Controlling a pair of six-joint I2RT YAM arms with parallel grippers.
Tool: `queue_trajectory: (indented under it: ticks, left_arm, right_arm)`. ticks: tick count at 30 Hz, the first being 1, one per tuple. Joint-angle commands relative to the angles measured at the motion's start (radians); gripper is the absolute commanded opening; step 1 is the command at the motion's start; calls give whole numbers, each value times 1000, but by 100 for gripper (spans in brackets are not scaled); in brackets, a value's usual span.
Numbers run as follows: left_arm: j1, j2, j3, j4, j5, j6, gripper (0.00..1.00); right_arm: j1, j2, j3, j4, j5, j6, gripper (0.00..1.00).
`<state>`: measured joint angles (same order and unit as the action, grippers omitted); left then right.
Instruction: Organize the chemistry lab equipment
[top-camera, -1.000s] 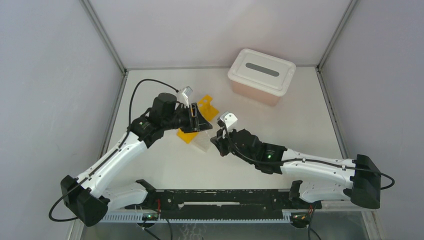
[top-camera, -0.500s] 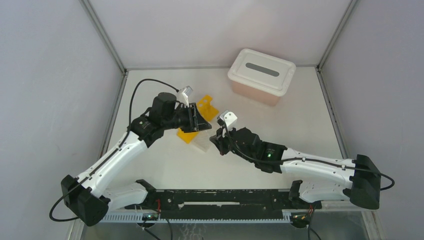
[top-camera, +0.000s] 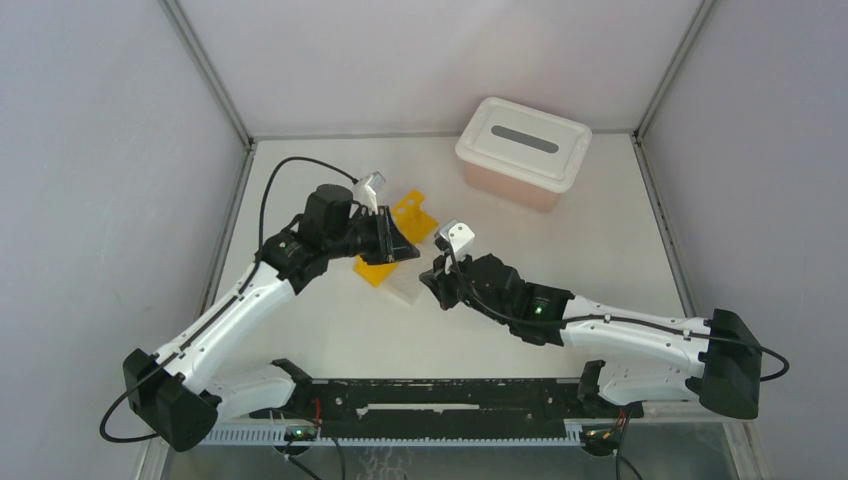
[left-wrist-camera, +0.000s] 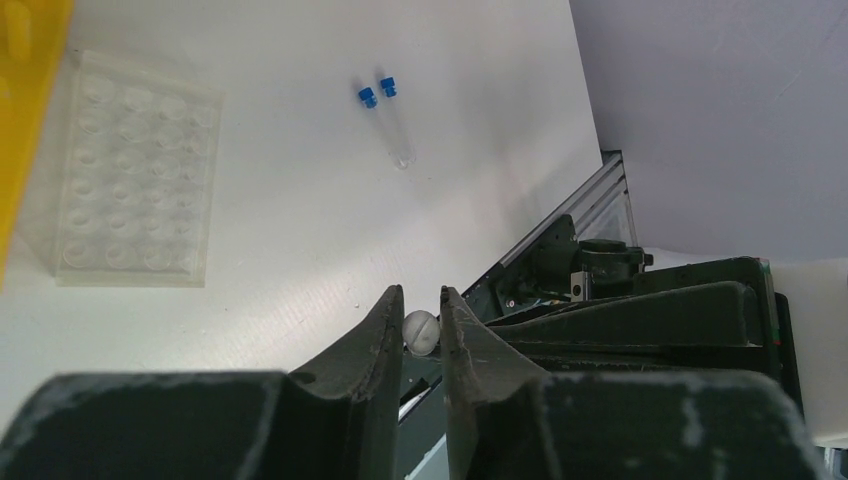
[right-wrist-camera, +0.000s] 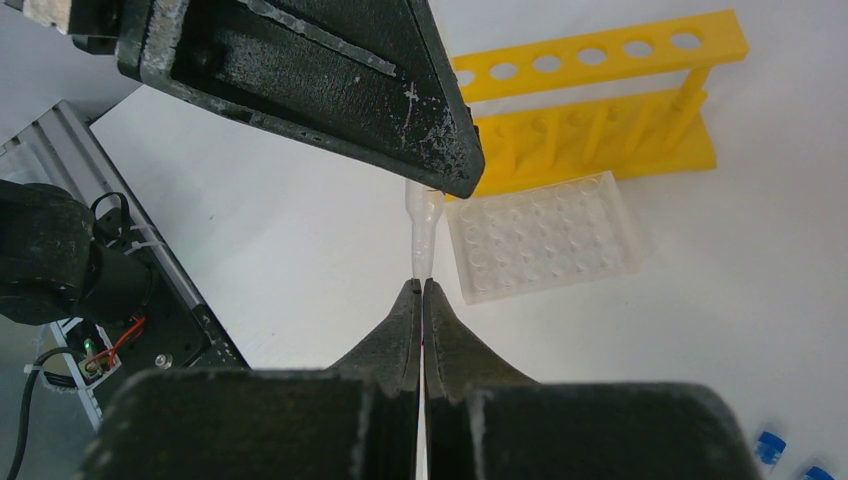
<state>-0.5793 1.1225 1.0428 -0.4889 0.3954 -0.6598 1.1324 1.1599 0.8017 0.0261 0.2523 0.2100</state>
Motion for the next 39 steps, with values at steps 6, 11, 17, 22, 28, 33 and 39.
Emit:
queue_trajectory:
  ticks: [6, 11, 17, 22, 28, 33, 39]
  left_arm:
    - [10, -23, 5, 1, -15, 35, 19]
    - [9, -40, 5, 0, -53, 38, 18]
    - [10, -50, 8, -4, -118, 56, 16]
    - [9, -65, 17, 9, -156, 51, 14]
    - [5, -90, 18, 34, -233, 72, 14]
    - [-4, -102, 40, 44, -325, 99, 13]
    - [-38, -96, 71, 66, -565, 172, 12]
  right_arm:
    - [-6, -19, 48, 51, -7, -11, 0]
    - [-5, -26, 48, 42, -2, -6, 0]
    - [-6, -15, 48, 47, 3, -9, 4]
    - [-12, -4, 48, 60, -5, -6, 16]
    - [-20, 16, 48, 71, -15, -7, 30]
    - [-25, 8, 48, 60, 12, 9, 35]
    - [-17, -14, 0, 75, 100, 27, 39]
